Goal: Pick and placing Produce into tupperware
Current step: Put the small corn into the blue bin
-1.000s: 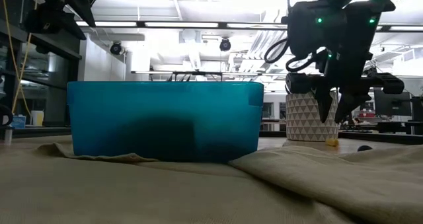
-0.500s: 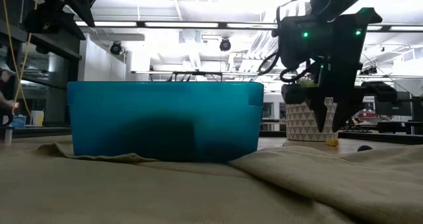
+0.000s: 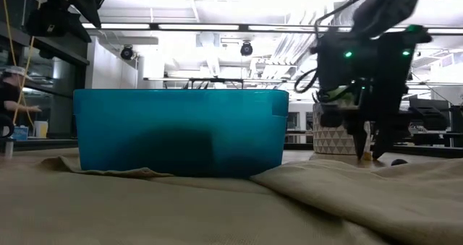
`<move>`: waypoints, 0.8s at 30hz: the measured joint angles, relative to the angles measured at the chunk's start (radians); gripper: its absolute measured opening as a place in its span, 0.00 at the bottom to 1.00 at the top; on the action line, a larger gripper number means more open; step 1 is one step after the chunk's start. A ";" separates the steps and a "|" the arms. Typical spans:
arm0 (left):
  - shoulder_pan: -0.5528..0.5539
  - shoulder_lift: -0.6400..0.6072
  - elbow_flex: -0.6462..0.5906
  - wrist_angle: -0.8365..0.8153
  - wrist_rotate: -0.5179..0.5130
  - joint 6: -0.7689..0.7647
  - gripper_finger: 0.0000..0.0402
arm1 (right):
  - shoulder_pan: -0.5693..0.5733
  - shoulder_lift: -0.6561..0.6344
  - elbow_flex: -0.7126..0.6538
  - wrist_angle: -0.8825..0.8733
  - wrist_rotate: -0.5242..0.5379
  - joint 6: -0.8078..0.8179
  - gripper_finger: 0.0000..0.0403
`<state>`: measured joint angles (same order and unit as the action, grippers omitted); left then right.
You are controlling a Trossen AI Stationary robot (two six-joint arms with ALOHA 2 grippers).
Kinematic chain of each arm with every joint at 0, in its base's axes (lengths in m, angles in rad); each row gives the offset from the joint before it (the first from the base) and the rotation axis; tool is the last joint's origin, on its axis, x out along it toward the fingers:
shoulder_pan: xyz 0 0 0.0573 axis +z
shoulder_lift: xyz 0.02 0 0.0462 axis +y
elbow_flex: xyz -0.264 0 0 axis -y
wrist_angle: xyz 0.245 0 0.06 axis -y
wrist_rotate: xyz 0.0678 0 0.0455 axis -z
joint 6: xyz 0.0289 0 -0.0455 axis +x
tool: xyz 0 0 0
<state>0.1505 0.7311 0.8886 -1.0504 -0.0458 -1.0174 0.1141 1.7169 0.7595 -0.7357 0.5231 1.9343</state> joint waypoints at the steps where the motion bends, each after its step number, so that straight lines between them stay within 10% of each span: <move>1: 0.000 0.000 0.000 0.000 0.004 0.000 0.39 | 0.011 -0.005 -0.018 0.025 0.009 0.002 0.27; 24: 0.000 0.000 0.000 0.014 0.004 -0.038 0.39 | 0.028 -0.043 0.003 -0.027 0.023 -0.005 0.19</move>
<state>0.1503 0.7311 0.8886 -1.0367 -0.0422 -1.0554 0.1417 1.6737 0.7624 -0.7626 0.5457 1.9294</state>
